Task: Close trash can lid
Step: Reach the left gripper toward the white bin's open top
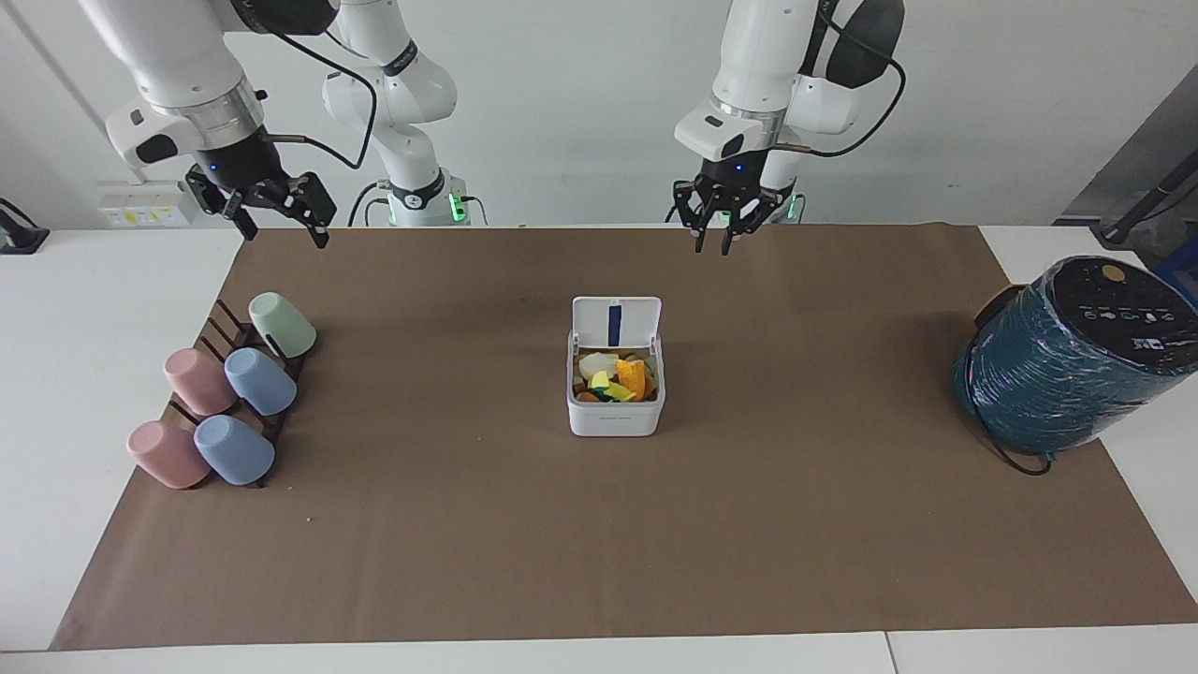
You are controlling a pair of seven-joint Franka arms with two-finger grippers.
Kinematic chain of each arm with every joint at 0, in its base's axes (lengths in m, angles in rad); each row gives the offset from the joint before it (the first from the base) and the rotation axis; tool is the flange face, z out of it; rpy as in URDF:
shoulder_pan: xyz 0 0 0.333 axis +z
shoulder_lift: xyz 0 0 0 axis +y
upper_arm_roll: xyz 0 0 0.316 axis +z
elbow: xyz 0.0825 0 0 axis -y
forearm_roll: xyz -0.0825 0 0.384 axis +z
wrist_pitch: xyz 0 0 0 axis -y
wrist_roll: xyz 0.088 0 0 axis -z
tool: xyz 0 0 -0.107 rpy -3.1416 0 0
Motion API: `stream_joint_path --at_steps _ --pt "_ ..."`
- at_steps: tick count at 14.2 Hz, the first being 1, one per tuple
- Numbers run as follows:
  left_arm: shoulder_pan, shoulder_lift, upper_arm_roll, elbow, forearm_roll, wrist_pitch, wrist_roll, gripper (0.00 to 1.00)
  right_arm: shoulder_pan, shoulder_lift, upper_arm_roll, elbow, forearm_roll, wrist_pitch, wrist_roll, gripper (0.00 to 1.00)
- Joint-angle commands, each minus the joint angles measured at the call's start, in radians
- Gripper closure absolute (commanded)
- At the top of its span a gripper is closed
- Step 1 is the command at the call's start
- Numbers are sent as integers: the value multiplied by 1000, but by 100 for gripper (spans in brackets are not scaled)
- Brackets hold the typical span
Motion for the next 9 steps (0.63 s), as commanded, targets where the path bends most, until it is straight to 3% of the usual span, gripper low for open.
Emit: stream_joint_path --at_steps 1,4,9 --pt "-75 21 17 -39 16 89 -31 95 -20 -13 16 -13 1 -12 -23 0" --pt "-135 75 17 -34 16 157 -61 97 -20 -13 16 -13 1 -12 -23 0" --pt "-147 160 19 -22 16 264 -104 97 -20 -13 16 -13 1 -12 -23 0"
